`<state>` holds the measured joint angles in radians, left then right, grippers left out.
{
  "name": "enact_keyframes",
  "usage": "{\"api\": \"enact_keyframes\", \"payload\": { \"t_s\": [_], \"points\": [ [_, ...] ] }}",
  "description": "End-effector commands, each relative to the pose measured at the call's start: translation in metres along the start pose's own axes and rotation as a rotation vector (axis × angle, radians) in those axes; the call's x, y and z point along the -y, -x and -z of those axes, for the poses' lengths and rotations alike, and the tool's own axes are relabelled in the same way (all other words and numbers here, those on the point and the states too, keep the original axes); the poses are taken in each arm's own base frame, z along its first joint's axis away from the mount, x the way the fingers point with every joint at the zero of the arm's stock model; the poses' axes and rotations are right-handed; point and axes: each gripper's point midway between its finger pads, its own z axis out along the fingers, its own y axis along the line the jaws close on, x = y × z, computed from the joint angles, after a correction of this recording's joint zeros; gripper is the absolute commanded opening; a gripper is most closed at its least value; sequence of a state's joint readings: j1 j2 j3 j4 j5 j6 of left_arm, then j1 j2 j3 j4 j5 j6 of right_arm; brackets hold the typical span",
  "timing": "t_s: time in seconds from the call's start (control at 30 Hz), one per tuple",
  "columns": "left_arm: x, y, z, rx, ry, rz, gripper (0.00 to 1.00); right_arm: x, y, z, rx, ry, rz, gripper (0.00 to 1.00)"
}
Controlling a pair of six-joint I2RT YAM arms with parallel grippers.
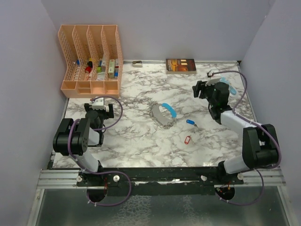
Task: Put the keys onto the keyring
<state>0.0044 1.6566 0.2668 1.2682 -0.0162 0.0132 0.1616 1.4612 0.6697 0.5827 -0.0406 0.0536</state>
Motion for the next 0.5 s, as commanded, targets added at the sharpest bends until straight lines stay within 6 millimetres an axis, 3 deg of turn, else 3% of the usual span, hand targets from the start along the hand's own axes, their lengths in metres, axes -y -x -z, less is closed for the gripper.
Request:
{"api": "enact_keyframes", "payload": {
  "t_s": [0.0,0.17,0.33,0.47],
  "points": [
    [-0.004,0.009,0.000,0.027,0.019,-0.003,0.99,-0.061,-0.094,0.035,-0.504,0.264,-0.159,0.54],
    [-0.004,0.008,0.000,0.027,0.018,-0.003,0.99,-0.094,-0.118,0.063,-0.616,0.313,-0.070,0.49],
    [-0.004,0.008,0.000,0.026,0.019,-0.003,0.99,-0.122,-0.118,0.077,-0.620,0.354,0.020,0.40],
    [-0.004,0.009,0.000,0.027,0.019,-0.003,0.99,-0.133,-0.121,0.083,-0.641,0.360,0.072,0.39]
  ]
}}
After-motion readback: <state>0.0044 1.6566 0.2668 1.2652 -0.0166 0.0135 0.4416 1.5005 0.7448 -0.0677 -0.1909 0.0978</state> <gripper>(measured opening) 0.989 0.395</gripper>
